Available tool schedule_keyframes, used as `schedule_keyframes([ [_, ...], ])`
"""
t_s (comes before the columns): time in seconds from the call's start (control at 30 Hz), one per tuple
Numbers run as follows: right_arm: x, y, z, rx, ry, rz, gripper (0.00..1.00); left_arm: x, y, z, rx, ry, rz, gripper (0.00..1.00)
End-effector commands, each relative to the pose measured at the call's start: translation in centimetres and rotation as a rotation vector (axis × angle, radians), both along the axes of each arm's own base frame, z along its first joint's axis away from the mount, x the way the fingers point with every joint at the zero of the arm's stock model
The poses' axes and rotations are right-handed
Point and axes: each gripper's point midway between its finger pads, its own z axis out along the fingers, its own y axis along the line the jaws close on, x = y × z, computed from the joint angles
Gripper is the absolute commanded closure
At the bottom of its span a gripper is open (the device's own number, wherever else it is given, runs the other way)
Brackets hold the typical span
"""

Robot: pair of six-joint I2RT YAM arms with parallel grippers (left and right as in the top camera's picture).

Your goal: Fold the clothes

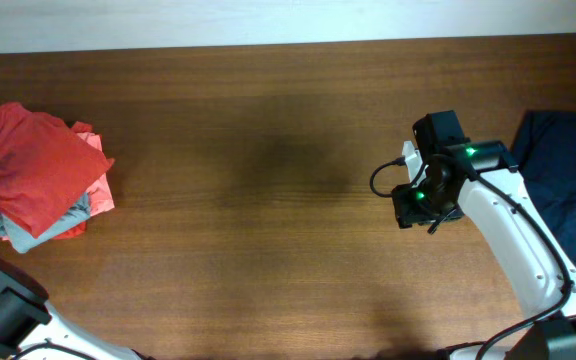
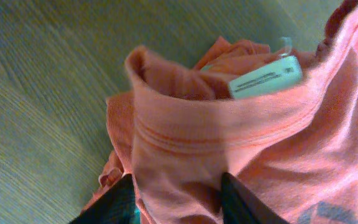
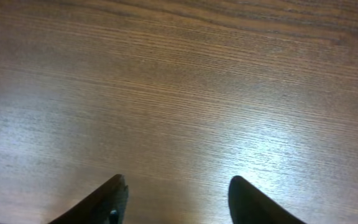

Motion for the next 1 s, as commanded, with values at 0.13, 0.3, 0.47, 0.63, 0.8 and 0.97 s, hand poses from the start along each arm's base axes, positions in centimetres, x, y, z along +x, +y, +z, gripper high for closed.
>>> schedule_keyframes([
  [0.13,0.4,-0.1,0.9,0.010,-0.034,-0.009,0.34,0.4,-0.6,3.8,0.022,-0.063,0.012,0.44],
  [0.3,1.8,1.3,1.3,0.087,-0.088,0.001,0.09,2.1,-3.9,12.5,0.128,-0.208,-0.076,0.39],
  [0.47,5.4,2.7,2.5,0.162,-0.242,0.019,0.07,4.5,-11.7,17.8,0.214,-0.274,-0.275,0.34],
  [0.63,8.8,3.2,4.1,0.174,-0.399,0.060,0.01,6.5,-22.4,17.8,0.221,-0.225,-0.527,0.30],
  [0.8,11.7,3.1,5.9,0.161,-0.543,0.064,0.01,7.1,-31.6,16.4,0.165,-0.179,-0.727,0.01],
  [0.97,12.7,2.0,6.4,0.095,-0.592,0.037,0.01,6.8,-36.6,15.9,0.156,-0.158,-0.834,0.01],
])
